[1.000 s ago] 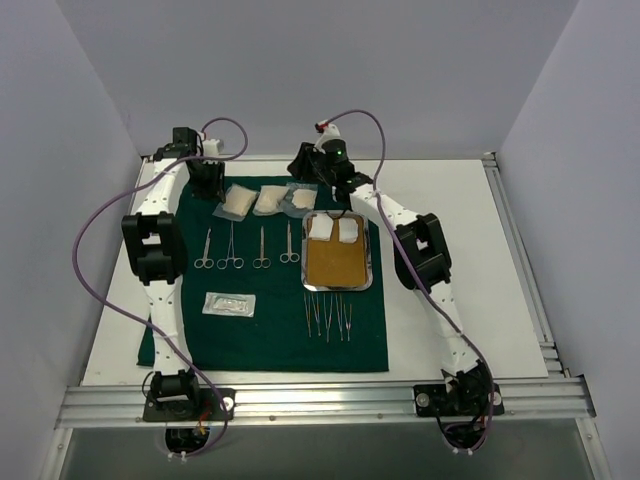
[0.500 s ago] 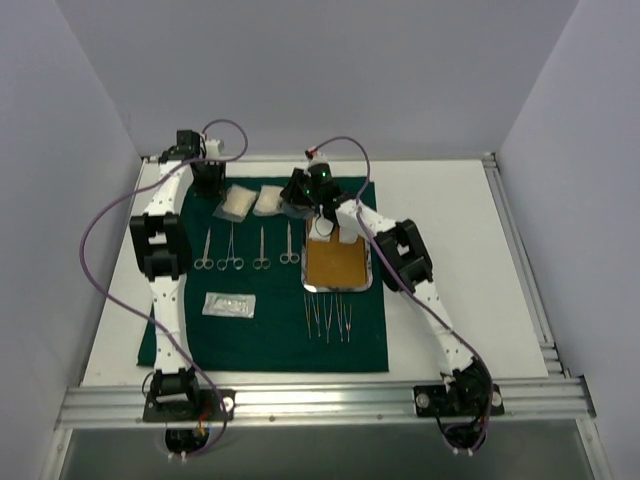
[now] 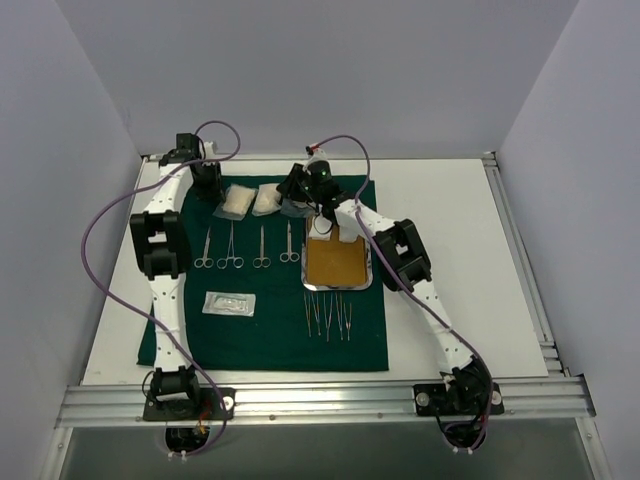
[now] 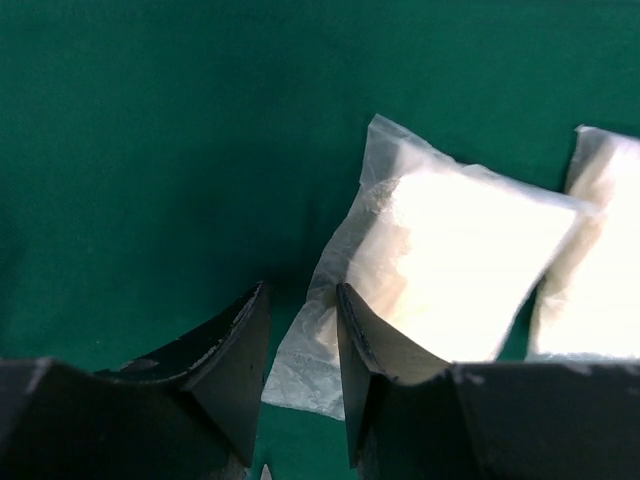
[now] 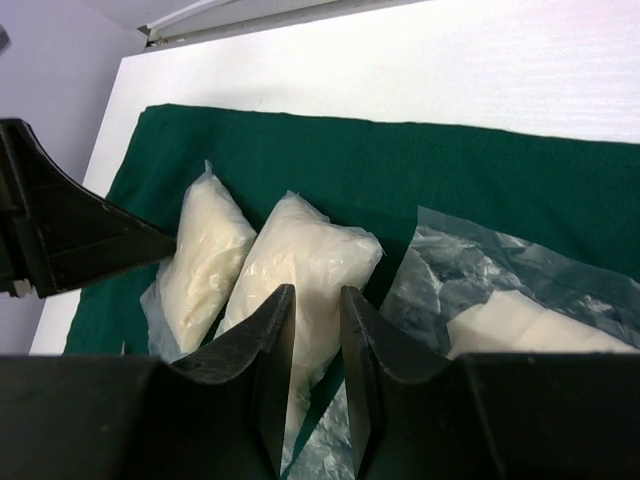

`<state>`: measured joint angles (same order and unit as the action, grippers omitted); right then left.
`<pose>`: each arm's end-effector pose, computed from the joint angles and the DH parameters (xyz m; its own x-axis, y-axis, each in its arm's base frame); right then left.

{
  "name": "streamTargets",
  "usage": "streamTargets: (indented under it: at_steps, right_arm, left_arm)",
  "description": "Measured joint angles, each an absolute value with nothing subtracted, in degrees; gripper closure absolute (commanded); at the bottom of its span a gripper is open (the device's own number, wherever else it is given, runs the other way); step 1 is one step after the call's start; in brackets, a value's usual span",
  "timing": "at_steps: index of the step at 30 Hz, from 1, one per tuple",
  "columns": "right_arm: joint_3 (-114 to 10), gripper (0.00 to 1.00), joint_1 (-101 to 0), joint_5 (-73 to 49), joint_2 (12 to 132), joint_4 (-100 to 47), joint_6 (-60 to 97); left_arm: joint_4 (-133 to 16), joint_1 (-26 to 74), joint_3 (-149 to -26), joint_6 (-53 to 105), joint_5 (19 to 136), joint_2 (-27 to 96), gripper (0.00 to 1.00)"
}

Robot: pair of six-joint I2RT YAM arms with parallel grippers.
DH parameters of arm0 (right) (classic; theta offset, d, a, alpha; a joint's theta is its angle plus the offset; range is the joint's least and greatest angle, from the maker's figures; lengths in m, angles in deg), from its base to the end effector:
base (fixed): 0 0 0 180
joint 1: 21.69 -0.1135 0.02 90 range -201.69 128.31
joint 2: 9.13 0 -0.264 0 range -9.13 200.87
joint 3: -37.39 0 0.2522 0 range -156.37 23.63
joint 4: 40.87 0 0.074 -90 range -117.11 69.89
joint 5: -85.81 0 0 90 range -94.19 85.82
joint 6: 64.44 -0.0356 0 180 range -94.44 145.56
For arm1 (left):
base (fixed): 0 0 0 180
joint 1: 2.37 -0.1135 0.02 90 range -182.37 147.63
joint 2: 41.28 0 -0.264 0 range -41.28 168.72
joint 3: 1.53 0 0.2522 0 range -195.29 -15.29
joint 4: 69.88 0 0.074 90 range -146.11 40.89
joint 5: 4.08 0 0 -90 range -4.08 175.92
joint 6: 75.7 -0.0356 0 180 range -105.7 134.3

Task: Open and lay out the surgical kit
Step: Adjust the medical item in the surgical kit, then pick up the medical item from the container.

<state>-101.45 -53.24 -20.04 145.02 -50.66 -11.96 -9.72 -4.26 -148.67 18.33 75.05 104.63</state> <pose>0.5135 0.3267 0.1516 -0.5127 0.3727 -0.7735 -0.5330 0.5680 0.6271 0.5469 0.0113 0.1736 -0.8585 -0.0974 -0.5035 0.0046 0.9803 -0.1974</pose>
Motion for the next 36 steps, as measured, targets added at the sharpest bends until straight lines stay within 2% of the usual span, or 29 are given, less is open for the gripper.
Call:
streamTargets:
  at_steps: [6,12,21,25,28,32,36]
  right_arm:
    - [-103.5,0.77,-53.2,-20.1,146.7,-51.0,-12.3]
    - [-103.5,0.68,-53.2,-19.9,146.7,-50.5,-10.9]
    - [-101.5,0.48,-53.1,-17.7,140.2,-41.5,-2.9]
    - [-99.8,0.44,-53.2,-13.3,130.8,-33.4,3.4]
    - [-91.3,0.44,-53.3,-6.9,117.2,-29.1,7.0]
    - [-77.7,0.44,-53.3,-0.8,97.3,-25.7,8.9]
    - [-69.3,0.46,-53.2,0.2,86.6,-22.7,8.5]
  left_arm:
    - [-12.3,-5.1,-142.8,21.8,74.7,101.6,0.61]
    - [-13.6,-5.3,-140.1,23.6,74.1,99.9,0.61]
    - [-12.9,-5.4,-141.2,23.2,73.6,98.7,0.59]
    - [-10.9,-5.7,-141.9,21.0,73.8,95.9,0.58]
    - [-8.4,-5.9,-141.2,18.1,74.2,90.7,0.58]
    - [-6.9,-6.1,-133.8,13.2,74.6,76.5,0.57]
    - [-5.2,-6.2,-123.2,9.0,73.6,61.1,0.56]
